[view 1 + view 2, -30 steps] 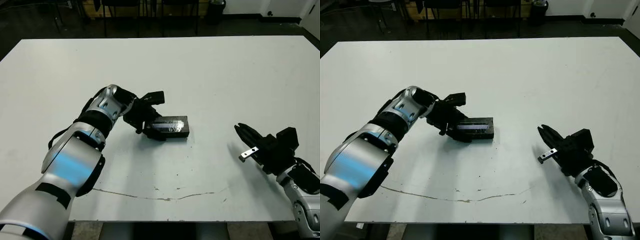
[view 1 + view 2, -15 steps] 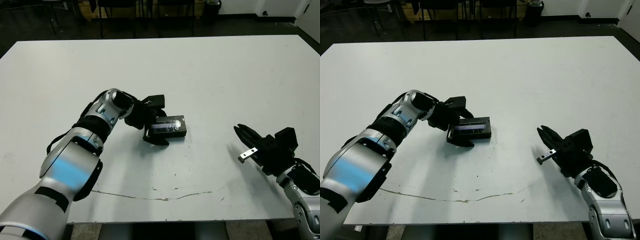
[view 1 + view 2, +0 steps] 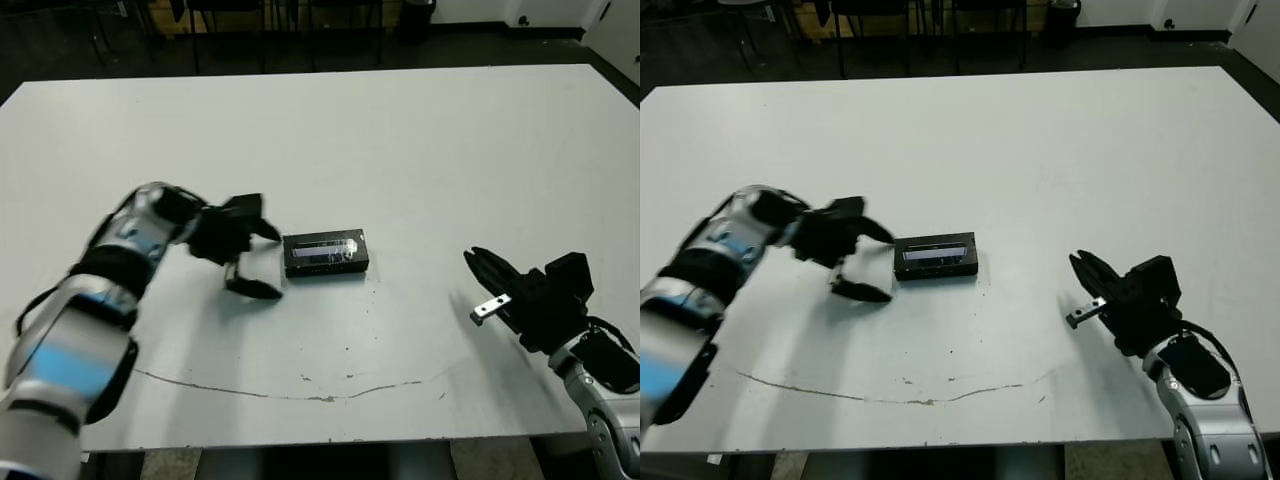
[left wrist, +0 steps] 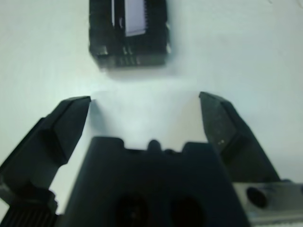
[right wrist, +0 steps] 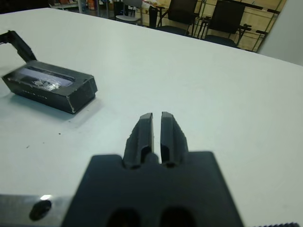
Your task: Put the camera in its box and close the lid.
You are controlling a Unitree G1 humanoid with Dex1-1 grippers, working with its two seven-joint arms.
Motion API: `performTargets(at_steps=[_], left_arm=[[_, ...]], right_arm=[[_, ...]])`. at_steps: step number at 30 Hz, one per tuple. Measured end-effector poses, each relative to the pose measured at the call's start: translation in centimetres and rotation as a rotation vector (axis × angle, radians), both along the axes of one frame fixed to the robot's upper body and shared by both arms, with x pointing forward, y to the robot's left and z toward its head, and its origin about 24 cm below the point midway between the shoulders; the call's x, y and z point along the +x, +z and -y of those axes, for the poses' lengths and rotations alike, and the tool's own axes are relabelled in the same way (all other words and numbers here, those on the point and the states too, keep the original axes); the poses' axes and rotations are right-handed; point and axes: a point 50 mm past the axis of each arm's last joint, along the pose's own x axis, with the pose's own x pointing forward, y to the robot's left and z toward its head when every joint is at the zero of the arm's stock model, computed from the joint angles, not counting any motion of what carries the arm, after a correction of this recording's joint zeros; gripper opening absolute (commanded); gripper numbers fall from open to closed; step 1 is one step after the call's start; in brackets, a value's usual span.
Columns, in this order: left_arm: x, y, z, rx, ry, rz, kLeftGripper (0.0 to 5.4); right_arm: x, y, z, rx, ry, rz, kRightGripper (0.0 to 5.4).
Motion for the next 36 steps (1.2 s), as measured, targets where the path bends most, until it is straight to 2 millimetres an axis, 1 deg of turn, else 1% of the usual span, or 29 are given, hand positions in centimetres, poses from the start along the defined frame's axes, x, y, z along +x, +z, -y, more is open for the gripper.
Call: performTargets(at_steps=[4,7,10,11,13,15,18,21,23,28,31,33,36], left_arm=[[-2.3,0.5,-4.6,-0.006,0.063,0.016,5.38],[-4.0,1.1,-7.2,0.006,0.124,0.038,5.38],[-5.1,1.6,-8.6,-0.014,0.243,0.070,5.38],[-5.3,1.9,-8.7,-0.037,0.308,0.108,5.38],[-5.3,2.7,-8.3,-0.107,0.464,0.220,5.21],[-5.2,3.2,-7.1,-0.201,0.599,0.331,4.95],[-5.5,3.5,-4.0,-0.392,0.792,0.447,4.40],[-6.2,4.5,0.0,-0.617,0.959,0.481,3.82],[-6.5,5.7,2.6,-0.709,0.979,0.477,3.42],[-6.6,7.7,7.8,-0.797,0.965,0.444,2.43],[-6.2,8.1,10.6,-0.793,0.937,0.407,1.84],[-5.9,7.3,12.3,-0.768,0.917,0.373,1.45],[-5.3,5.2,14.4,-0.693,0.922,0.316,0.87]], right_arm=[[0.0,-0.1,0.0,0.016,0.000,-0.009,0.00],[0.1,-0.2,0.1,0.008,-0.005,-0.013,0.00],[0.2,-0.3,0.2,-0.003,-0.007,-0.015,0.00],[0.3,-0.3,0.1,-0.003,-0.007,-0.015,0.00],[0.3,-0.3,0.1,-0.002,-0.004,-0.014,0.00],[0.4,-0.3,0.0,-0.002,-0.003,-0.012,0.00],[0.5,-0.3,0.1,-0.001,0.001,0.000,0.00],[0.7,-0.5,-0.1,-0.013,0.003,-0.003,0.00],[0.8,-0.5,-0.2,-0.008,-0.002,0.004,0.00],[0.7,-0.4,-0.4,-0.004,-0.017,0.013,0.00],[0.7,-0.5,-0.4,0.008,-0.029,0.013,0.00],[0.8,-0.6,-0.4,0.016,-0.043,0.012,0.00],[0.8,-0.9,-0.2,0.026,-0.062,0.011,0.00]])
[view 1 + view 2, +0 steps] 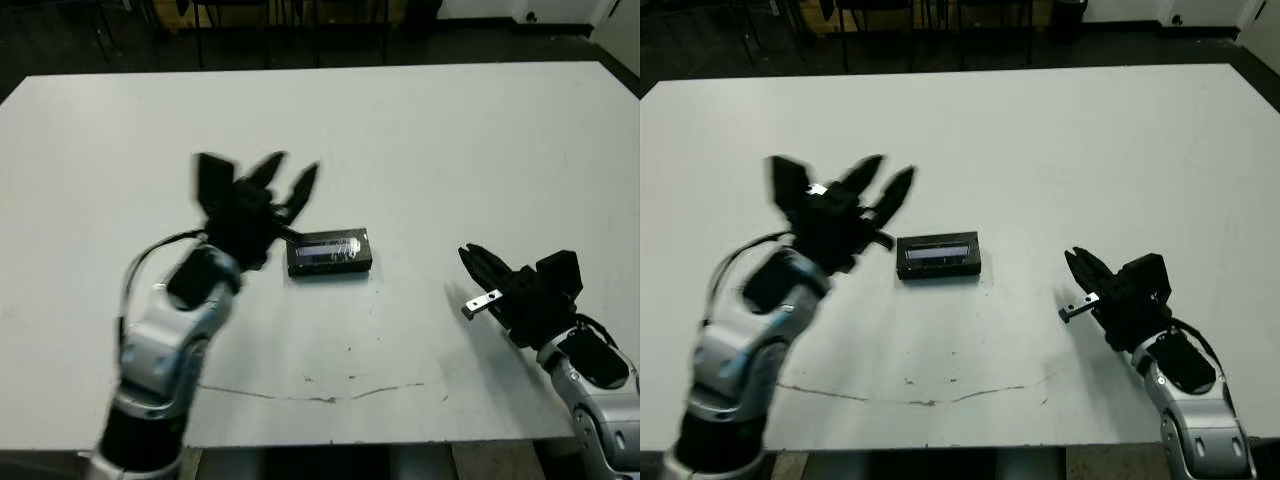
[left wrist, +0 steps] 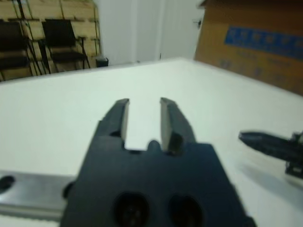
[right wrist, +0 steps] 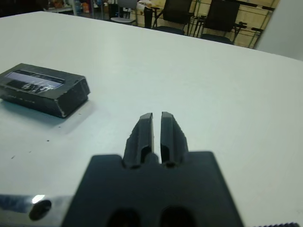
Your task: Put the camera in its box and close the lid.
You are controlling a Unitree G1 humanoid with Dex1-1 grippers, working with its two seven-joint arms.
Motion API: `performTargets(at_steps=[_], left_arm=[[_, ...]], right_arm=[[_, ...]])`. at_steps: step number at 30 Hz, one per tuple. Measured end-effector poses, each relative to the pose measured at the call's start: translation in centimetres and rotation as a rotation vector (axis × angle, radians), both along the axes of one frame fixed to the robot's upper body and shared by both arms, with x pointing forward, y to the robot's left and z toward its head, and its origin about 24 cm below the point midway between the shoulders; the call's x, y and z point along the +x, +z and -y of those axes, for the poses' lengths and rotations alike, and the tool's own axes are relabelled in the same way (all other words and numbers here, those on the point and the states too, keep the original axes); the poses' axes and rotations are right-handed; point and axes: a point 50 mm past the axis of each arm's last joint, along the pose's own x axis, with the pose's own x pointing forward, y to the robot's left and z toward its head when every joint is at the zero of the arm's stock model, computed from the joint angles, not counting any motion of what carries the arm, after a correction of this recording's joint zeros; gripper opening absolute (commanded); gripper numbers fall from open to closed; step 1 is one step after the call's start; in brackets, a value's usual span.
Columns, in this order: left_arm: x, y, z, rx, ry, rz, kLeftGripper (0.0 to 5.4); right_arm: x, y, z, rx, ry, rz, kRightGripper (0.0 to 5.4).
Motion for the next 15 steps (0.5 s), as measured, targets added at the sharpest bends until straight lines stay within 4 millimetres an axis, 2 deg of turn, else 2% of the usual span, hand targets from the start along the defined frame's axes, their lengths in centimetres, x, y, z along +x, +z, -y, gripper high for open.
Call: performTargets(at_steps=[4,5,10,15], left_arm=[[0.5,-2.6,2.3,0.011,-0.003,-0.138,0.08],[0.7,-3.0,2.6,0.015,0.002,-0.161,0.01],[1.3,-5.6,2.8,0.040,0.043,-0.270,0.01],[2.1,-5.9,3.2,0.038,0.075,-0.329,0.01]], right_arm=[[0.0,0.0,0.0,0.010,-0.006,0.007,0.00],[0.0,0.0,0.1,0.017,-0.008,0.007,0.00],[-0.2,-0.1,0.2,0.037,-0.016,0.014,0.00],[-0.3,-0.2,0.3,0.040,0.001,0.034,0.00]])
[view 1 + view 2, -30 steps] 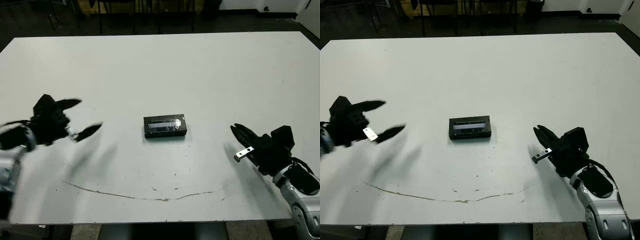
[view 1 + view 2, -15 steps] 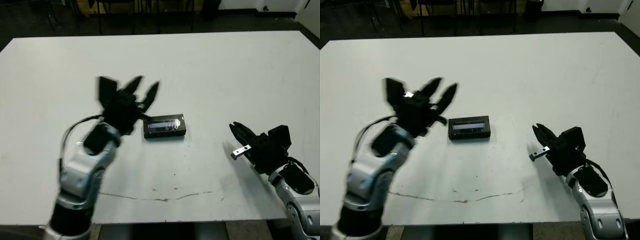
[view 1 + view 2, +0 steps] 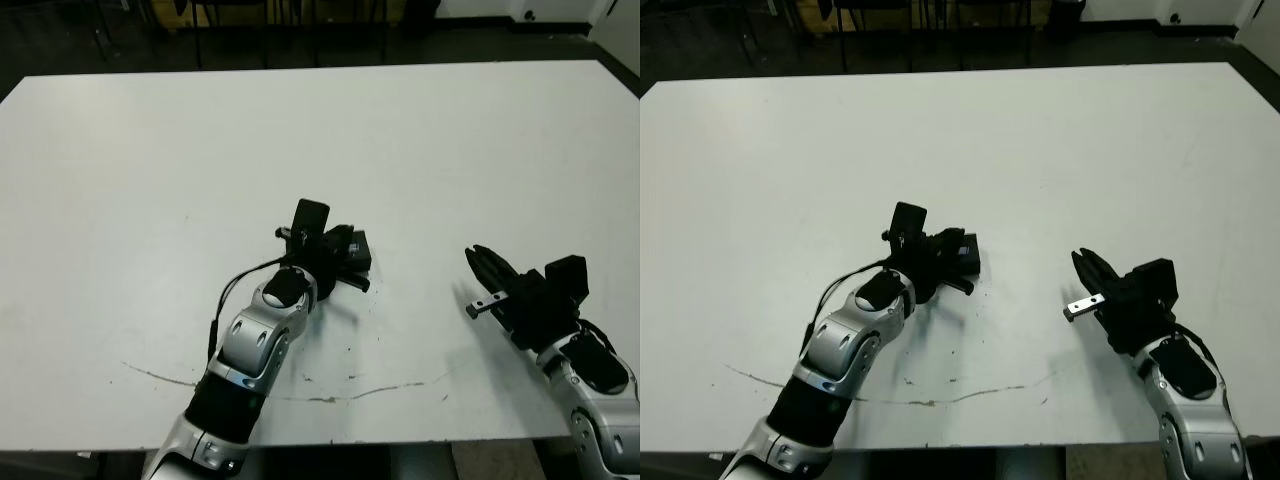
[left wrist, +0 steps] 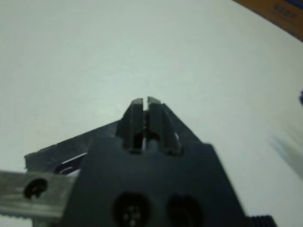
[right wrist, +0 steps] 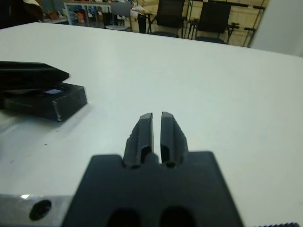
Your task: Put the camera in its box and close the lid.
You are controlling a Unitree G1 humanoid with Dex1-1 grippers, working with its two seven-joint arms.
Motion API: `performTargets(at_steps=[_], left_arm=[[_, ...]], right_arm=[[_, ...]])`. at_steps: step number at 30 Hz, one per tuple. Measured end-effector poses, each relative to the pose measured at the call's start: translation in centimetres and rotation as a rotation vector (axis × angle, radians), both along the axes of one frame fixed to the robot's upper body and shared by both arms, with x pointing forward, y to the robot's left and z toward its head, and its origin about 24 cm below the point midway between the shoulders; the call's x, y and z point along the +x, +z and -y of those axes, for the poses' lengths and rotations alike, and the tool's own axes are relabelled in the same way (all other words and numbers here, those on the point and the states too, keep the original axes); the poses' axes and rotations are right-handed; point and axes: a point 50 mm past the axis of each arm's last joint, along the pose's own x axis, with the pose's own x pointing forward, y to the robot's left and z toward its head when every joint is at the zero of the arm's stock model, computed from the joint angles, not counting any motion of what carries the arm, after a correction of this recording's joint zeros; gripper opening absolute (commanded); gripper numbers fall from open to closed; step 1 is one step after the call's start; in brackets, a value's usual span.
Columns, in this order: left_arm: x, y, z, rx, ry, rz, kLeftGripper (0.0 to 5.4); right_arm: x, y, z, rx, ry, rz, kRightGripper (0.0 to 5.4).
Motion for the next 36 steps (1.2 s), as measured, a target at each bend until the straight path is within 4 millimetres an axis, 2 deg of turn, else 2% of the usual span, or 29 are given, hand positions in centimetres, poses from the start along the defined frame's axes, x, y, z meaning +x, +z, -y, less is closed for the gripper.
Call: performTargets(at_steps=[13,27,36], left_arm=[[0.9,-1.2,0.3,-0.014,0.070,-0.099,0.01],[-0.5,-0.9,0.3,0.003,0.011,-0.016,0.01],[-0.7,-0.9,0.4,0.009,0.008,-0.011,0.01]], right_arm=[[-0.5,0.6,-0.4,0.008,-0.002,0.008,0.00],[-0.9,1.3,-0.9,0.008,-0.004,-0.011,0.00],[-0.8,0.9,-0.7,0.008,-0.004,-0.008,0.00]])
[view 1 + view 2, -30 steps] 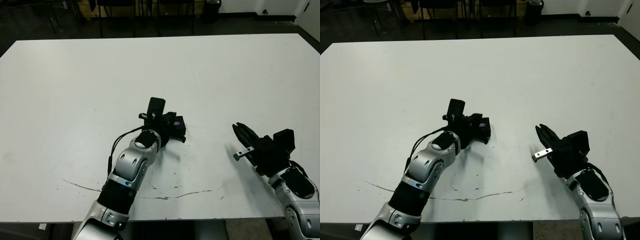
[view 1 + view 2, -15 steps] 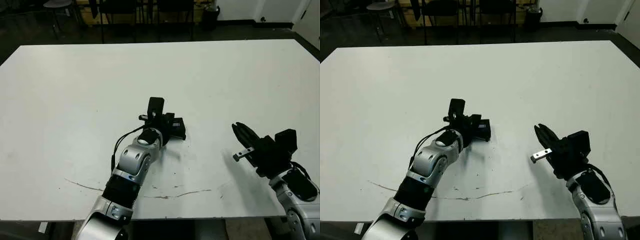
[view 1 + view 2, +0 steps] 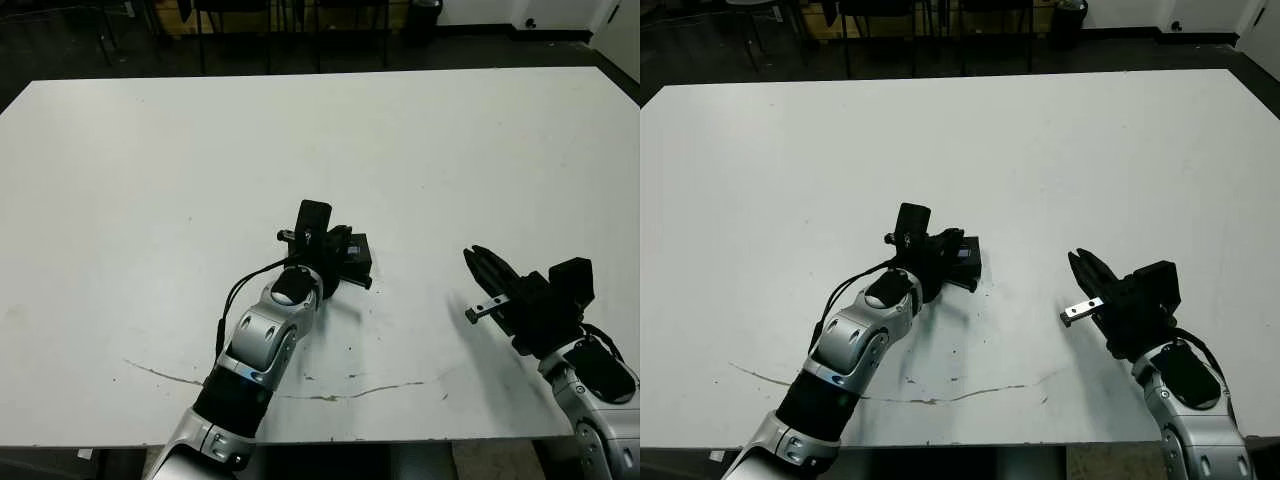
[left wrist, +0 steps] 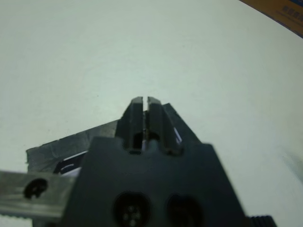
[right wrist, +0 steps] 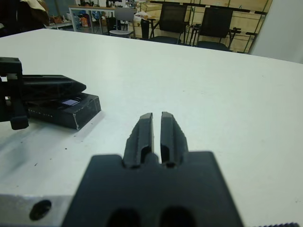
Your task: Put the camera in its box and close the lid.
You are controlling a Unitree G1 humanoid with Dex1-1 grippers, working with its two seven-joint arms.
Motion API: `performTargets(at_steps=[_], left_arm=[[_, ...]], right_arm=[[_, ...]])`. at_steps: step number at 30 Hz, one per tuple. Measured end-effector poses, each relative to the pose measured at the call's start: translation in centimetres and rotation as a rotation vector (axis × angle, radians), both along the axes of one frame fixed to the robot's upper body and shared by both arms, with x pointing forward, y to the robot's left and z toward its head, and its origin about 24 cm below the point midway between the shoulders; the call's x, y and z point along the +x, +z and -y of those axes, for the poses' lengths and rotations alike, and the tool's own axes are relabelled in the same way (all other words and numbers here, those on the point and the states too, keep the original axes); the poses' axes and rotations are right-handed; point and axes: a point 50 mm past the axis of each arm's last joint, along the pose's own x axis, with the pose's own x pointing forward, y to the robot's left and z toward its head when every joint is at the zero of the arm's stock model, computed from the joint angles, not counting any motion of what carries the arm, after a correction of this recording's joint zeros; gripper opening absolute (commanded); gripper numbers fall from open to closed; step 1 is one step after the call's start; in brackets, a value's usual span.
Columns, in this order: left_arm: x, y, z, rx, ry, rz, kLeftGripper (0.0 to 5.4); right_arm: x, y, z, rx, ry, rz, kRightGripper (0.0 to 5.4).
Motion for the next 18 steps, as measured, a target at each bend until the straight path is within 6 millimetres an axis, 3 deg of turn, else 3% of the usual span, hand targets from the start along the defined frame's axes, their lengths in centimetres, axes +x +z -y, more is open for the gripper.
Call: performTargets(at_steps=[11,18], left_arm=[[-0.3,0.1,-0.9,-0.022,0.021,0.035,0.01],[-3.8,1.4,-4.2,-0.138,0.028,0.091,0.01]], right_arm=[[0.1,-0.4,0.0,-0.025,-0.012,-0.011,0.00],[0.5,-0.9,0.0,0.018,-0.024,0.002,0.00]])
